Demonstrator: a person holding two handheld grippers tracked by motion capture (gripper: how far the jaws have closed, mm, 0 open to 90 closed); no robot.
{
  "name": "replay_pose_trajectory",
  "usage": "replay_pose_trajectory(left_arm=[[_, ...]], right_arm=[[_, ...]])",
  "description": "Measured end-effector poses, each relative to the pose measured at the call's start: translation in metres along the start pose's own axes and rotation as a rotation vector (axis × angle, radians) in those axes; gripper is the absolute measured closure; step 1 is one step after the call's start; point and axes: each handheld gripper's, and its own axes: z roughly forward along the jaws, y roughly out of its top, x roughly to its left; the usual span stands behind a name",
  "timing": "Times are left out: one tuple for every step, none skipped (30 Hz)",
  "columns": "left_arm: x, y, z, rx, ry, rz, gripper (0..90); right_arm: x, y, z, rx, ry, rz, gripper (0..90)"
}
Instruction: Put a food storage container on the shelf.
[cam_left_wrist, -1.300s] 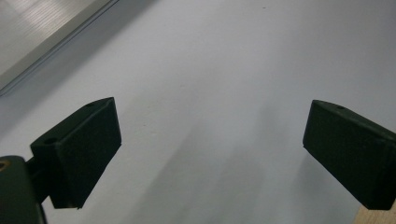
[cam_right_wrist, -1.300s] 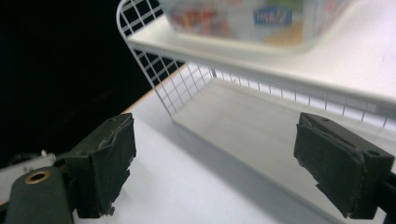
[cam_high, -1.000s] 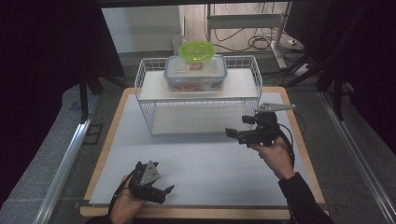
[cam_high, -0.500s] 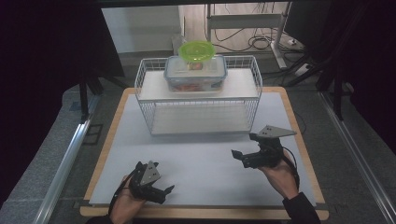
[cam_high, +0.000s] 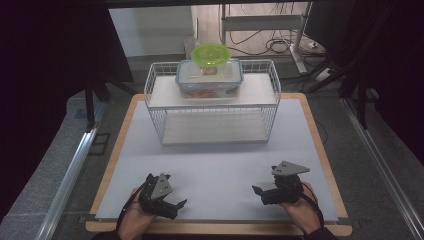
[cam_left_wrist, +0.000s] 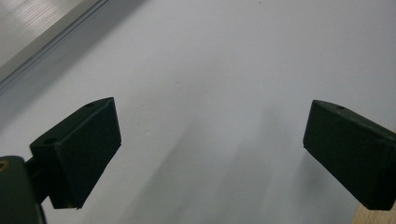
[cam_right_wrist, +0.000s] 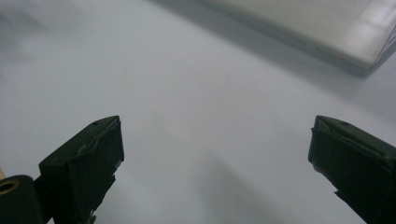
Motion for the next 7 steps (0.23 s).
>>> replay_pose_trajectory(left_arm=[[0.0,-0.0001,0.0001,0.0,0.0,0.0,4.0],[0.0001,-0.0001,0.0001,0.0,0.0,0.0,4.0],[0.0002,-0.0001,0.0001,0.0,0.0,0.0,4.0],[0.0002,-0.0001,0.0001,0.0,0.0,0.0,4.0],[0.0004,0.0002,0.0002,-0.002,0.0,0.001,4.0],[0.0005,0.0003,0.0003,-0.002,-0.001,0.001,4.0],[0.0005,0.0003,0.0003,-0.002,-0.001,0.001,4.0]], right_arm=[[0.0005,-0.0026,0.0019,0.015,-0.005,-0.004,3.1],[0.0004,-0.0045,0.0034,0.028,-0.008,-0.01,3.1],[0.0001,-0.0055,0.0047,0.036,-0.012,-0.01,3.1],[-0.0005,-0.0058,0.0055,0.039,-0.017,-0.008,3.1],[-0.0011,-0.0057,0.0056,0.037,-0.024,-0.003,3.1],[-0.0015,-0.0056,0.0053,0.03,-0.03,0.003,3.1],[-0.0015,-0.0056,0.0053,0.03,-0.03,0.003,3.1]])
